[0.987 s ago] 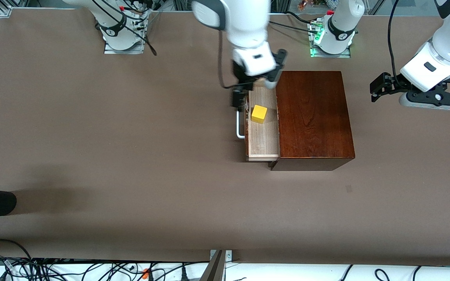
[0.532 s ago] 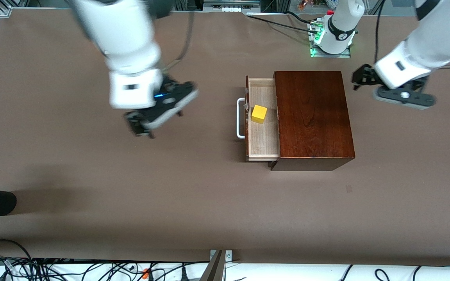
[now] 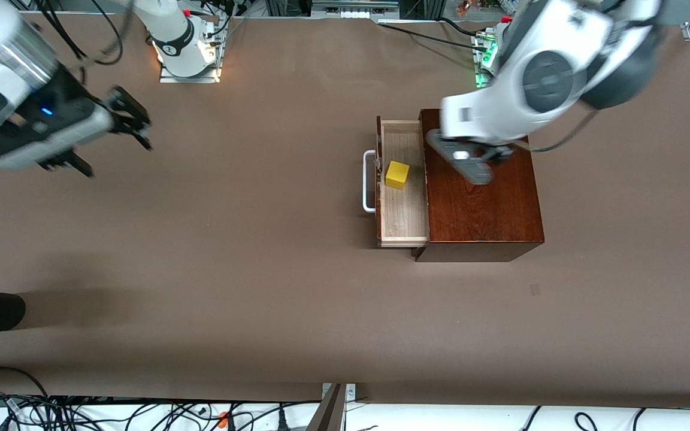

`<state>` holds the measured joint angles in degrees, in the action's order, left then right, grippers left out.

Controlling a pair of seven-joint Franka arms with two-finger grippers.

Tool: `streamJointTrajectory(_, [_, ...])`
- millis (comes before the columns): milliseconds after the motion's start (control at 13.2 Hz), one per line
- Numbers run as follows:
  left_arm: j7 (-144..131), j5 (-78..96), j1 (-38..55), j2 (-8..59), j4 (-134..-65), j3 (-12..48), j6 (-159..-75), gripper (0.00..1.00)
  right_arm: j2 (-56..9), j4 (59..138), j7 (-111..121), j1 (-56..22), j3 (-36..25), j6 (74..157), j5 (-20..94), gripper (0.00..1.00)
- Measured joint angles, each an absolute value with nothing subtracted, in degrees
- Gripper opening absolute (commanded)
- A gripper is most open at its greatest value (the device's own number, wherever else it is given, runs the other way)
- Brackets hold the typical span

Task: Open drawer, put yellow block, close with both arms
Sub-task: 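Move the left gripper to the drawer front while the right gripper retreats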

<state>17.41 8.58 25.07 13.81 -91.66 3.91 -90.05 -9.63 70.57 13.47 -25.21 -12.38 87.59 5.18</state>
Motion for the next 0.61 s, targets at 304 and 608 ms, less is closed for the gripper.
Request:
streamJointTrajectory(304, [28.4,9.0,31.9,20.4,-90.6,6.7,-105.4,1.00,-1.7,83.8,12.9,-25.0,-16.9,87.5,5.2,1.00])
streamJointTrajectory(608, [41.5,8.9,36.6,24.9,-90.2,6.8,-114.0,1.00,-1.4,88.2,6.2,-19.6,-12.7,89.7,5.2,1.00])
